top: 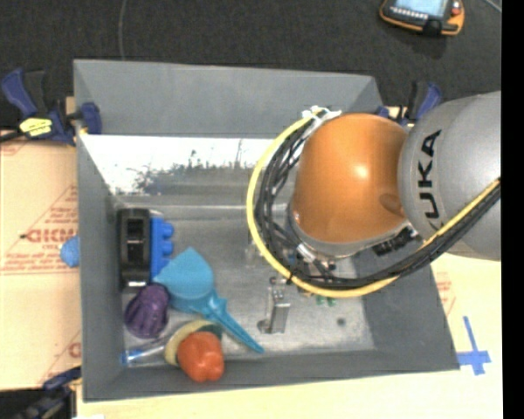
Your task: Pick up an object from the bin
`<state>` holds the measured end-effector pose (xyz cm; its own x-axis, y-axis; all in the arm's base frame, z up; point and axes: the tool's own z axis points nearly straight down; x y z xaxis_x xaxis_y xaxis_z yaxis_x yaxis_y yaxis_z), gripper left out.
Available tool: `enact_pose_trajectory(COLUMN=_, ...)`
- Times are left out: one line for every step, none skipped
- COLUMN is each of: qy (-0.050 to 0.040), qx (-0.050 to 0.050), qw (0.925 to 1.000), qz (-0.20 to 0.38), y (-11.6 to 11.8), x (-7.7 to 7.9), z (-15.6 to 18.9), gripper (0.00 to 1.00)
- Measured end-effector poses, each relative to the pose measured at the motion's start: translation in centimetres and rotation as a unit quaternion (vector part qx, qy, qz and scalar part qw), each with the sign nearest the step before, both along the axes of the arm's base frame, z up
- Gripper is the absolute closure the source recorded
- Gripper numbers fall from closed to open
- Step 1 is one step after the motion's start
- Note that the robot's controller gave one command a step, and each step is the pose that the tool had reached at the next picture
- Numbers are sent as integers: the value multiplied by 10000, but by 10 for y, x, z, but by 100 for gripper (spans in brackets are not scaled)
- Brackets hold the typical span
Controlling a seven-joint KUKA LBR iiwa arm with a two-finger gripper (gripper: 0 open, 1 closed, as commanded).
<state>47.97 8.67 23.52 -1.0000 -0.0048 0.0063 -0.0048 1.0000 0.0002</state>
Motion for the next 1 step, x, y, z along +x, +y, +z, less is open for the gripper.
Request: enact_pose_trajectory(qy=-42, qx=6, qw=10000, qz=-25, y=0, x=2, z=4, gripper=0)
